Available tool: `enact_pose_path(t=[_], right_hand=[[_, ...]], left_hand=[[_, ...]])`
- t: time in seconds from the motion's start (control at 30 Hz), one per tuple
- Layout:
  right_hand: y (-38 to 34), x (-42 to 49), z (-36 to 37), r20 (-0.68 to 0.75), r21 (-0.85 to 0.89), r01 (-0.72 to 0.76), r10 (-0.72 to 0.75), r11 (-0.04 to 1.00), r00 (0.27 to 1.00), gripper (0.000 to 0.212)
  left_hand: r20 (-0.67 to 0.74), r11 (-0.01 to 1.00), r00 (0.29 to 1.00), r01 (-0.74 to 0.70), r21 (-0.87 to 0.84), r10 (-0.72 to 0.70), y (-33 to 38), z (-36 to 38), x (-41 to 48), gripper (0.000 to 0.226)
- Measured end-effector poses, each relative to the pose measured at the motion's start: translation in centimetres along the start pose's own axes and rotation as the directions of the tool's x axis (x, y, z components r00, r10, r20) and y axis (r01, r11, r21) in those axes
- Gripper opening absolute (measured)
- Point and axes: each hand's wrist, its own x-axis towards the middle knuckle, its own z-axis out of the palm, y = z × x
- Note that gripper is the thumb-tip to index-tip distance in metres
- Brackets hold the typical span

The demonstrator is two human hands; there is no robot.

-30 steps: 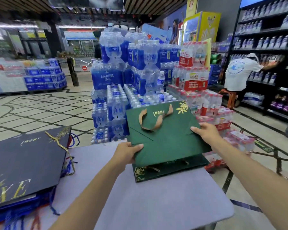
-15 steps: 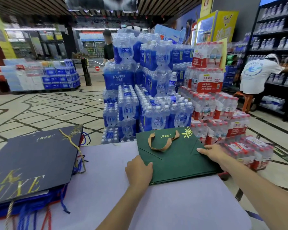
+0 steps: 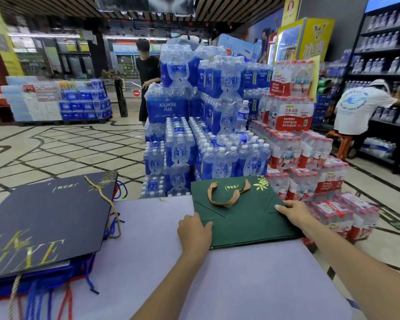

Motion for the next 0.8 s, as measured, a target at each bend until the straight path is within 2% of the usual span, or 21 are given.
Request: enact_pose_path(t=[0.1, 0.17, 0.23, 0.37, 0.53, 0.63, 0.73, 0.8], right_hand=[[-0.2, -0.5, 0.0, -0.073, -0.283, 0.056, -0.08, 0.957, 0.994, 0.029], [-1.4, -1.9, 0.1, -0.141, -0.566, 0.107, -0.224, 0.818, 0.964, 0.033], [-3.0, -3.2, 0.7, -0.142, -0.727, 0.184, -0.406, 0.662, 0.903, 0.037], [-7.2, -6.5, 3.5, 0.01, -0.658, 0.401, -0.525, 0.637, 0.851, 0.049], [-12.9, -12.4, 10.5, 0.139, -0.466, 0.616, -0.635, 0.635, 0.76, 0.032], [-16.5, -16.1, 15.7, 0.185, -0.317, 0.711, -0.695, 0.627, 0.695, 0.036], [-19.2, -19.8, 20.7, 0.235, -0.24, 0.789, -0.755, 0.565, 0.612, 0.037], [-20.4, -22.0, 23.7, 0.265, -0.203, 0.808, -0.763, 0.553, 0.589, 0.038]], left_hand=[[0.017, 0.999, 1.0, 0.0, -0.036, 0.0, -0.4, -0.1, 0.3, 0.034], [0.056, 0.991, 0.998, 0.008, -0.137, 0.0, -0.7, -0.6, 0.6, 0.042], [0.084, 0.973, 0.996, 0.013, -0.23, 0.007, -1.0, -2.1, 0.8, 0.047], [0.018, 0.963, 0.997, -0.065, -0.26, 0.072, -1.8, -7.0, 1.0, 0.038], [-0.132, 0.951, 0.977, -0.193, -0.242, 0.165, -4.4, -16.4, 0.7, 0.019], [-0.227, 0.961, 0.97, -0.137, -0.239, 0.082, -8.5, -21.5, 0.7, 0.017], [-0.33, 0.979, 0.943, -0.019, -0.204, -0.05, -14.2, -25.1, 0.5, 0.016], [-0.369, 0.987, 0.921, 0.072, -0.145, -0.122, -17.9, -27.1, -0.1, 0.014]])
